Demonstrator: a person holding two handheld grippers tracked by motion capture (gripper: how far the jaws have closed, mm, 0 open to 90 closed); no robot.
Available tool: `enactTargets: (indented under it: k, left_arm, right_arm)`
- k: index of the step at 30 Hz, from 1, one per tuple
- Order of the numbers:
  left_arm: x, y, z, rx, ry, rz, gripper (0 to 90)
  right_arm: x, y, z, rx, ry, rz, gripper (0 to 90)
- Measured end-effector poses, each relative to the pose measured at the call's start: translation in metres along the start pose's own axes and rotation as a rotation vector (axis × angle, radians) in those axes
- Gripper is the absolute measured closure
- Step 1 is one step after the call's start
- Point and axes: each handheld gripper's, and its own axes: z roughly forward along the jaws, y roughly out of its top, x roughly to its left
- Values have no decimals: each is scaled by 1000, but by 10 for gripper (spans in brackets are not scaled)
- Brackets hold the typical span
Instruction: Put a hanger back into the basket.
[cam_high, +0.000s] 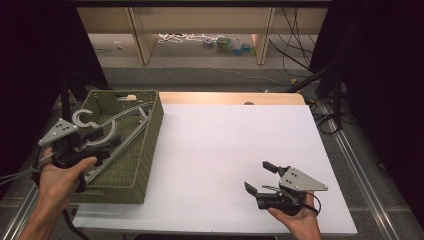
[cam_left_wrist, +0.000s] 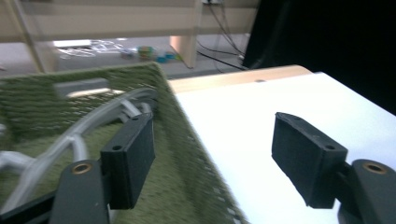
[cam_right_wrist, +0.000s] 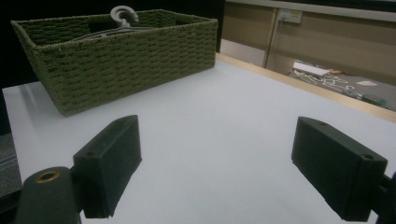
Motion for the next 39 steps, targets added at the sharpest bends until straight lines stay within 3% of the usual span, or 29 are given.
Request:
enactTargets:
  k: [4, 7, 12, 14, 24, 38, 39]
  left_arm:
    - [-16, -11, 5, 4, -60, 13, 286]
    - [-24, -21, 10, -14, -82, 15, 284]
    - [-35, -33, 17, -5, -106, 38, 282]
    - [-40, -36, 20, -20, -117, 42, 282]
    - [-56, -55, 31, -83, -172, 51, 268]
    - [-79, -79, 38, -133, -233, 115, 204]
    - [-80, -81, 39, -136, -237, 120, 203]
  right_arm:
    - [1, 0, -1, 8, -4, 1, 167]
    - [0, 0, 0, 9, 2, -6, 166]
    - [1, 0, -1, 8, -3, -3, 166]
    - [1, 0, -1, 16, 16, 12, 166]
    - [2, -1, -2, 16, 10, 15, 166]
    - [4, -5, -3, -2, 11, 21, 164]
    - [3, -5, -3, -10, 9, 1, 164]
